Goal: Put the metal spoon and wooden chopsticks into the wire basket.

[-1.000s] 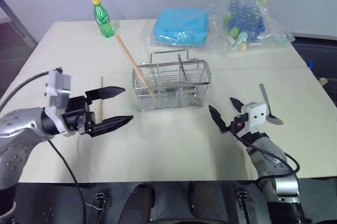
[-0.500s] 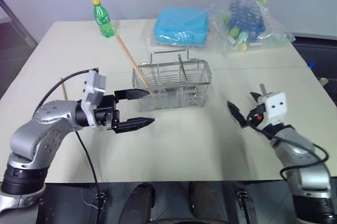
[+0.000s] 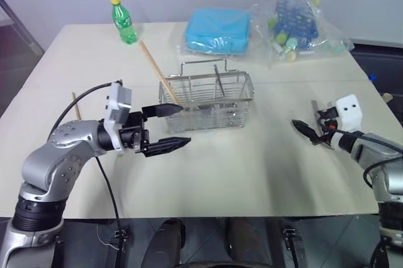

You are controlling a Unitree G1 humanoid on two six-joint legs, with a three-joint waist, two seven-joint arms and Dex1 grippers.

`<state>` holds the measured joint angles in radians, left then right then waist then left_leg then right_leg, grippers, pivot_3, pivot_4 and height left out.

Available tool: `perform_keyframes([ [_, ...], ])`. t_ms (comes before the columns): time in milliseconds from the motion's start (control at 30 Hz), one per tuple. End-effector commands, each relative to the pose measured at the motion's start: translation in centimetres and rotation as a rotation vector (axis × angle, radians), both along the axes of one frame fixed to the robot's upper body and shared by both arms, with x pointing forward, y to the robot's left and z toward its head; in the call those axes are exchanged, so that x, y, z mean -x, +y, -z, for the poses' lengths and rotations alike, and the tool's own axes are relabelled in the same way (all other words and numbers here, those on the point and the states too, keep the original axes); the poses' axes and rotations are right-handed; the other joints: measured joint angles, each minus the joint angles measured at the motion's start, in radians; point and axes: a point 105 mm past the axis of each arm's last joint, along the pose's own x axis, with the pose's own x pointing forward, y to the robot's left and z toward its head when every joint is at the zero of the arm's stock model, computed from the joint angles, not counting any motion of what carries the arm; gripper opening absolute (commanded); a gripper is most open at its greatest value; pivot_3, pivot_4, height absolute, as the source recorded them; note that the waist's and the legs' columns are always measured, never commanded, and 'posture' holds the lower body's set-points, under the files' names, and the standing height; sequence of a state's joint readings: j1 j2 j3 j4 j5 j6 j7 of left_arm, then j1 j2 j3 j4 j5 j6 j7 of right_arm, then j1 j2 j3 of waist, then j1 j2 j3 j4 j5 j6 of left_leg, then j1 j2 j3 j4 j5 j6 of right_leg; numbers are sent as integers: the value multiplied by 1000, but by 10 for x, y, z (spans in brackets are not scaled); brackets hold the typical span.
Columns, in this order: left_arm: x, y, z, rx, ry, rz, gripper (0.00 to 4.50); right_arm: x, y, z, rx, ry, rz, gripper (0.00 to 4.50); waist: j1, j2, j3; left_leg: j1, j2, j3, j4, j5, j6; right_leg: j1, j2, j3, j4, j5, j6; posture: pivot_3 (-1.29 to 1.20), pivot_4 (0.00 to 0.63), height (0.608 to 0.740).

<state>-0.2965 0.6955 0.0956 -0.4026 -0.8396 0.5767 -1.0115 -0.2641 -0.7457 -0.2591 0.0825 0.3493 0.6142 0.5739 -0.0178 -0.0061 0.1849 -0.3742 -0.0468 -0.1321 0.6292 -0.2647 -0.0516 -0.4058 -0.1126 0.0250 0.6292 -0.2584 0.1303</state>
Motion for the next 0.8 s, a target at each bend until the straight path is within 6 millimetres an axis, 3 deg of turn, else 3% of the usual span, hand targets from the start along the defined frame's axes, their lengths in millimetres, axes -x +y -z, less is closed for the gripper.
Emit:
perform_keyframes([
  [33,5,3,-9,7,-40,-25,4433,-10,-18,-10,-39,-19,61,4500,-1,0,0,0,0,0,0,0,0,0,0,0,0,0,0,0,150,740],
  [200,8,5,-10,8,-42,-57,4433,-17,-36,-2,-65,21,132,4500,0,0,0,0,0,0,0,0,0,0,0,0,0,0,0,0,150,740],
  [433,9,8,-14,13,-55,-88,4433,-18,-43,15,-92,130,199,4500,1,0,0,0,0,0,1,0,0,1,0,0,0,0,0,0,150,740],
  [800,13,6,-10,13,-53,-67,4433,-20,-33,13,-69,231,148,4500,1,-2,-1,0,0,0,1,0,0,1,0,0,0,0,0,0,150,740],
])
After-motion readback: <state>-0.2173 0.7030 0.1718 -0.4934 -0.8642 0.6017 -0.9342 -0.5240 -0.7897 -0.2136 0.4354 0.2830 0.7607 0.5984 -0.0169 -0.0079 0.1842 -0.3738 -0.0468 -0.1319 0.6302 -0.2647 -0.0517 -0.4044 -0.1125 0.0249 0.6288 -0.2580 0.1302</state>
